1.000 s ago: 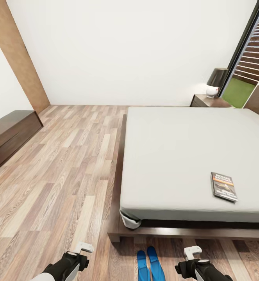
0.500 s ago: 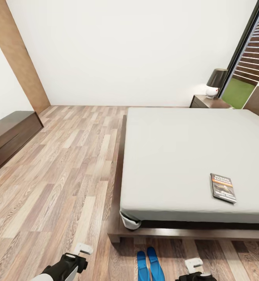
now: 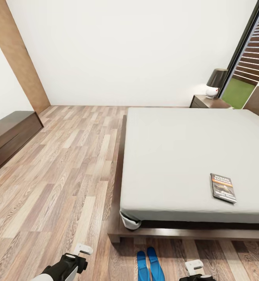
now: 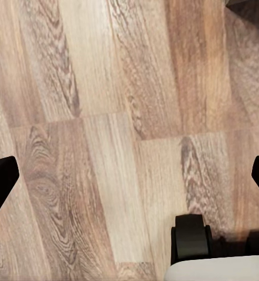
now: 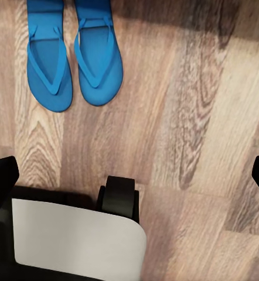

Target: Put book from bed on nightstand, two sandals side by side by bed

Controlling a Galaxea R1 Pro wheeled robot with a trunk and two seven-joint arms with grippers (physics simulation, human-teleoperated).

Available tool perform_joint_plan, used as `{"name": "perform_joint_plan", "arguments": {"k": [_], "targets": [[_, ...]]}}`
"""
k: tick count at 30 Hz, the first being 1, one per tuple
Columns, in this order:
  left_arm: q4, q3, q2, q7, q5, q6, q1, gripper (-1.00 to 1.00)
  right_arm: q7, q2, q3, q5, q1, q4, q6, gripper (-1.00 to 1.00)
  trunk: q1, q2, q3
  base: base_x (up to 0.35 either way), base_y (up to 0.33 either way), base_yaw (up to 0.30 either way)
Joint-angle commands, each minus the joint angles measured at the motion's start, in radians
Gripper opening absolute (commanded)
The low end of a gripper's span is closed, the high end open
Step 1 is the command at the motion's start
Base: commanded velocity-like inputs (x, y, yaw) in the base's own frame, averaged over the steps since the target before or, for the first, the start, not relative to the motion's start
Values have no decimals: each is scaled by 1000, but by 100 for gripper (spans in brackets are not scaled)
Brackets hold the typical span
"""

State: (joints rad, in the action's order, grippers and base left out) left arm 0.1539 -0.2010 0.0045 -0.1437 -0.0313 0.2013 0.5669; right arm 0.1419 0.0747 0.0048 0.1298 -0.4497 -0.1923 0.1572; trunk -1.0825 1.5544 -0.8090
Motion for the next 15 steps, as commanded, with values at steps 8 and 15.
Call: {"name": "perform_joint_plan", "arguments": {"k": [8,15], "targets": [[2,-5,0,-2,-3,7,0,100,4,0,0,10,0,-3,6,100,0,0,-1,0,0,0],[2,-5,0,-2,-3,7,0,100,4,0,0,10,0,-3,6,100,0,0,-1,0,0,0]]}}
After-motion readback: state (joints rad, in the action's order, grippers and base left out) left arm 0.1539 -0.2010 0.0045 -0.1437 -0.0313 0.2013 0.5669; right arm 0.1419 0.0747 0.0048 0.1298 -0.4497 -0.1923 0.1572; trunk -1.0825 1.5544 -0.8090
